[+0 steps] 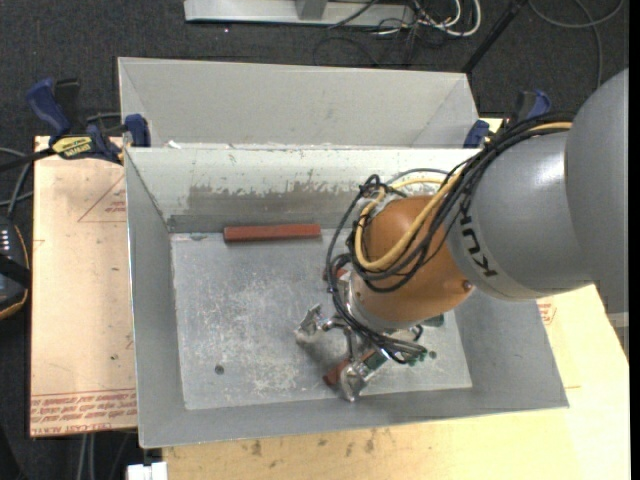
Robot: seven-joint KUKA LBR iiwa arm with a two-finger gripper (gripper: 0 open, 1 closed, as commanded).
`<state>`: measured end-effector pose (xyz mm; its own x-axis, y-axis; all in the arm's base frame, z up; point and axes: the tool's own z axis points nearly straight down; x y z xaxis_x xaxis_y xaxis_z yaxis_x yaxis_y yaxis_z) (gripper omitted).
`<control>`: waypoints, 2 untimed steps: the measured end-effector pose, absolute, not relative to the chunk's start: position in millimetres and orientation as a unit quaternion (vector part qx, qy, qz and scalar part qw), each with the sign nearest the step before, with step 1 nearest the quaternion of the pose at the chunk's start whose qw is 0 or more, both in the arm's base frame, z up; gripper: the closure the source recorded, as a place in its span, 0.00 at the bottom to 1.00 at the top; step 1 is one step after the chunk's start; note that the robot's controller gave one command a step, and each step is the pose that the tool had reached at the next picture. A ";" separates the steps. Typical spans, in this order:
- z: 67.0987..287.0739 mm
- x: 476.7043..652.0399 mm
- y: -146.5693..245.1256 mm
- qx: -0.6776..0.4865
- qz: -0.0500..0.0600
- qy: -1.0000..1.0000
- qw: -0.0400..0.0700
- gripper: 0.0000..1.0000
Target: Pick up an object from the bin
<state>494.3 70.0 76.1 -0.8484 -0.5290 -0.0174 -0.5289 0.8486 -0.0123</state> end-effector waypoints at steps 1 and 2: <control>77.4 503.4 -6.4 -0.340 0.000 0.940 0.010 1.00; 77.4 503.4 -6.4 -0.340 0.000 0.940 0.009 1.00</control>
Offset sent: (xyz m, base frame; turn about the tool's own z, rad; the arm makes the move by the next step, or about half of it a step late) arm 0.0000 0.0000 0.0000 0.0000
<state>503.4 -6.4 77.4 -0.7682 -0.6400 -0.0180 -0.6400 0.7683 -0.0060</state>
